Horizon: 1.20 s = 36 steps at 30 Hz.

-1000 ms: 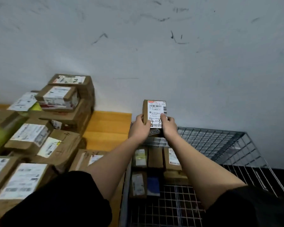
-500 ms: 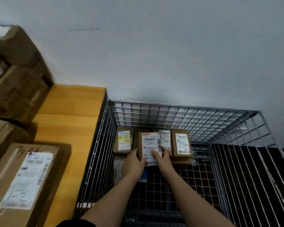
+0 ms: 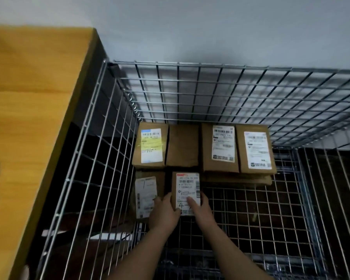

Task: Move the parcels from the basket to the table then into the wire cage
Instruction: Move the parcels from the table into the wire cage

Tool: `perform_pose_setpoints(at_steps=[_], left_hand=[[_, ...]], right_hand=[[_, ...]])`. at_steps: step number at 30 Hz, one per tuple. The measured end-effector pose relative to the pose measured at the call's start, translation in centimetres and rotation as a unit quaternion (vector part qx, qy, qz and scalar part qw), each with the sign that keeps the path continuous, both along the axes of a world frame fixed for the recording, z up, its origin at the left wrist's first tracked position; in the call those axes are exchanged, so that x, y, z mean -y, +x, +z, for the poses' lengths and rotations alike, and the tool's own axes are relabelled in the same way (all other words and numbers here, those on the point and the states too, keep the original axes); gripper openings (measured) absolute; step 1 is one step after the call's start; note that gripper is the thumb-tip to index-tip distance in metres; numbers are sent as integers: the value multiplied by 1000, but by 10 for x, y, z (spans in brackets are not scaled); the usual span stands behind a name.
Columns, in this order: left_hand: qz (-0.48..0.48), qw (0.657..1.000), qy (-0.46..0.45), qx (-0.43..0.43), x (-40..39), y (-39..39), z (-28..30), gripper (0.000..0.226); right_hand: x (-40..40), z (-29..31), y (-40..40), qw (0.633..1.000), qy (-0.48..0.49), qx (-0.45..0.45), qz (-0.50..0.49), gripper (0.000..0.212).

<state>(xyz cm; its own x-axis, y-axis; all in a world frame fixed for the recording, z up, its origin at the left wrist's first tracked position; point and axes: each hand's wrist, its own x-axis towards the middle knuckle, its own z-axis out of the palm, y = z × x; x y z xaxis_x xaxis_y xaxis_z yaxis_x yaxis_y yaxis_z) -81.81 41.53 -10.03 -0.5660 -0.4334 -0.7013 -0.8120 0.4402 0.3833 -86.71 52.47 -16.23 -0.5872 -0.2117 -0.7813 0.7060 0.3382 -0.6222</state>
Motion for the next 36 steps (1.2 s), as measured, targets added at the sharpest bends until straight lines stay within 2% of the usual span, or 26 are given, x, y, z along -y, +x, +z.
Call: perform_pose_setpoints(at_steps=[5,9,14,19,24,28,31,33,36], left_hand=[[-26,999,-7,21,4,3,-40,58],[-31,998,-24,-40,6,6,-59,57],[-110,989,-94,-30,0,11,-68,64],[-164,977,-131,-34,2,12,-68,64],[-216,966,-141,-29,9,12,-70,63],[-197,974,-109,-12,10,7,-60,54],[-136,987,-81,-1,13,2,-37,36],[-91,993,-68,4,17,-3,-11,28],[-55,997,-46,11,21,-15,44,26]], right_hand=[[12,-32,2,1000,-1,10,18,60],[20,-51,0,1000,12,3,7,55],[29,-62,3,997,67,-28,33,67],[37,-59,2,986,145,-48,70,64],[35,-61,-8,978,161,-32,129,64],[28,-48,-10,975,178,-25,130,65],[14,-25,-7,974,190,-29,119,61],[3,2,-8,972,197,-27,127,49],[-10,56,-14,964,209,-49,160,25]])
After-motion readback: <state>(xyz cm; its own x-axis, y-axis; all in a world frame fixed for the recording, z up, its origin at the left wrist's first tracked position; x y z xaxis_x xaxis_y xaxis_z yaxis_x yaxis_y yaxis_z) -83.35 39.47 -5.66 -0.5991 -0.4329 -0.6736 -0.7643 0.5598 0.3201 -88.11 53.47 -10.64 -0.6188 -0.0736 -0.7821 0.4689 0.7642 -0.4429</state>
